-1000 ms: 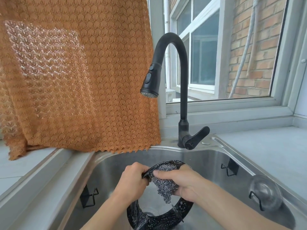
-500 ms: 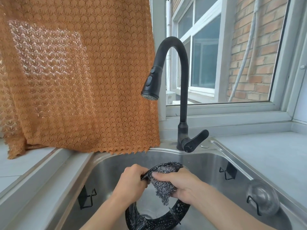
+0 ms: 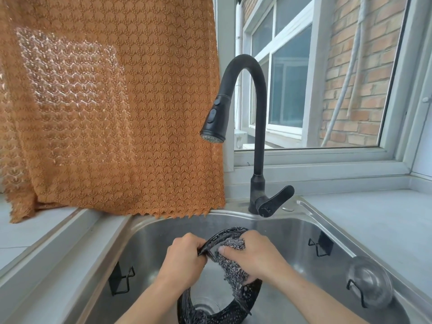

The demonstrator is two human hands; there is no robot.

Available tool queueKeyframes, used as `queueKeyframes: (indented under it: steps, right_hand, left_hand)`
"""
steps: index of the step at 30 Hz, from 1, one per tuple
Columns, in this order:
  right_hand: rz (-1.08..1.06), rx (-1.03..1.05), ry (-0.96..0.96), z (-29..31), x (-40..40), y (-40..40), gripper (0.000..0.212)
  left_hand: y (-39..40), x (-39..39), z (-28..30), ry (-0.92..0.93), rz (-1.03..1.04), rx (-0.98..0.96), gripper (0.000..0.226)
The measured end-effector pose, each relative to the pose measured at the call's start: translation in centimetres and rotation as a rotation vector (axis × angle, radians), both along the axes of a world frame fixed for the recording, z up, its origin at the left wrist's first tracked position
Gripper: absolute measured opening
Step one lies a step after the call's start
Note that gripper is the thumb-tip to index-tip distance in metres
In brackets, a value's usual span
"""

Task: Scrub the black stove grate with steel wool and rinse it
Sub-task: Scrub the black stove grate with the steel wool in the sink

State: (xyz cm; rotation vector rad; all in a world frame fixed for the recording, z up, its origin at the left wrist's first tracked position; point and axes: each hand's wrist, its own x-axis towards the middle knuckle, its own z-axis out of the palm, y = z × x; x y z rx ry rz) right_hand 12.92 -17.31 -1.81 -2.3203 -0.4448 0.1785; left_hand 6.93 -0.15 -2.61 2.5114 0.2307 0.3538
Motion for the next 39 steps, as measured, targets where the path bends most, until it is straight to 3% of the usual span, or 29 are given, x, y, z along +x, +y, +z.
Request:
queueKeyframes:
  steps: [5, 14, 17, 28, 32, 39]
  right_hand:
    - [-0.061, 0.047, -0.181, 1.1, -1.4, 0.6, 0.056]
    - [-0.058, -0.026, -0.434, 0.9, -2.0, 1.2, 0.057]
    - [-0.067, -0.027, -0.432, 0.9, -1.3, 0.5, 0.056]
    - [-0.261, -0.05, -0.266, -0.2, 2.9, -2.4, 0.063]
    - [-0.313, -0.08, -0.212, -0.7, 3.9, -2.9, 0.078]
    - [-0.264, -0.135, -0.262, -0.7, 3.8, -2.0, 0.072]
  left_hand:
    - [-0.5, -0.2, 0.2, 0.016, -0.003, 0.025, 0.038]
    - [-0.7, -0.4, 0.5, 0.05, 0.005, 0.094, 0.026]
    - [-0.7, -0.5, 0.6, 0.054, -0.007, 0.087, 0.014]
    - [-1.2, -1.0, 0.9, 0.041, -0.033, 0.11, 0.042]
    - [-1.8, -1.3, 1.3, 0.02, -0.054, 0.105, 0.037]
    - [-3.1, -1.3, 0.8, -0.01, -0.049, 0.281, 0.03]
